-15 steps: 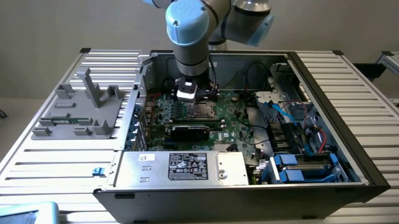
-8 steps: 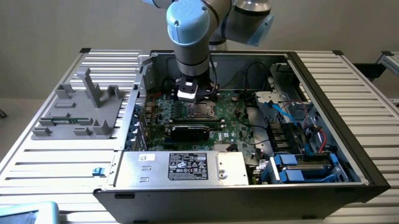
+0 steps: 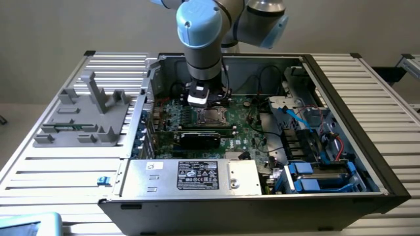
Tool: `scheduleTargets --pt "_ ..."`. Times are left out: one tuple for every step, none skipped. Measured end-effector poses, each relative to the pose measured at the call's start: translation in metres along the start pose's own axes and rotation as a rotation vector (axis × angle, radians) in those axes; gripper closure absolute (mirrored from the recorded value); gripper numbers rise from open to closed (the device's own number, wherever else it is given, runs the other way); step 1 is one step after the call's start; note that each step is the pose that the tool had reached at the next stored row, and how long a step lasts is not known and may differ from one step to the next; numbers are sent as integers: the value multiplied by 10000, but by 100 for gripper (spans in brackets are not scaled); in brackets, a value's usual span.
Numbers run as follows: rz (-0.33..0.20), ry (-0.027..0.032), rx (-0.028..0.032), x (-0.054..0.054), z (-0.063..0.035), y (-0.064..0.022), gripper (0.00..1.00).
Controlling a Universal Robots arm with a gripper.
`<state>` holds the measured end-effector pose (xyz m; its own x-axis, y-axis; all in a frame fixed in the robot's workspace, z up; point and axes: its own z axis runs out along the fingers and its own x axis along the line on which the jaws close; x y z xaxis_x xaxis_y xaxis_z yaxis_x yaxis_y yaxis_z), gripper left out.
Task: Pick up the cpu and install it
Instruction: 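Install the first cpu locking lever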
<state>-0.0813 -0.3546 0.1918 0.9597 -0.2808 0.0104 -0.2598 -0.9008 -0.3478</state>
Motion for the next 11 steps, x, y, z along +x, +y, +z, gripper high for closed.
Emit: scheduleTargets --pt "4 2 0 3 1 -1 88" --pt "8 3 1 4 1 -1 88" --pt "12 5 1 6 2 -1 88" --pt "16 6 0 7 3 -2 88" --pt "20 8 -1 8 3 -2 88" --pt "26 10 -1 9 4 -2 88" --pt "31 12 -2 11 4 -2 88" --pt "36 14 -2 12 5 -3 88" --pt "41 16 -1 13 6 -3 88" --pt "46 18 -1 15 7 -4 88" --pt "51 20 -2 16 8 -5 88"
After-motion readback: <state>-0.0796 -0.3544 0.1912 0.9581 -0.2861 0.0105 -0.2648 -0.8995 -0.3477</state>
